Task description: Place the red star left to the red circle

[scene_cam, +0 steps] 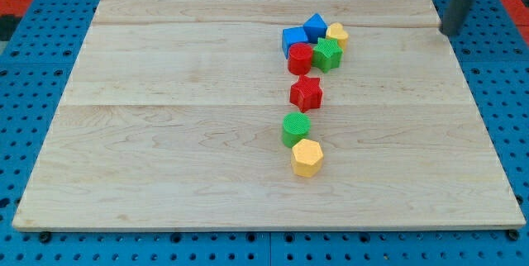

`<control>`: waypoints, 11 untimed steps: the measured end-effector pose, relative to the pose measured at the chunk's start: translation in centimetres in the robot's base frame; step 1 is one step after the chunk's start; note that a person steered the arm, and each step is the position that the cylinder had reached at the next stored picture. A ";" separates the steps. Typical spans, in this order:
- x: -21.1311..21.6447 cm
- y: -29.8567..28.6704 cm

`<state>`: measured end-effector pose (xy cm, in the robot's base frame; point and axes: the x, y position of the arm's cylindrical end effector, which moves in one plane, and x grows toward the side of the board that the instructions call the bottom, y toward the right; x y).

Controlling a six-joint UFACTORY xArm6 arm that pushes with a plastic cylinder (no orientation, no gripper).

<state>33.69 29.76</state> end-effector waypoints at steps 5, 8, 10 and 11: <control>10.1 -25.9; 10.3 -36.1; 9.9 -29.6; 6.2 -31.4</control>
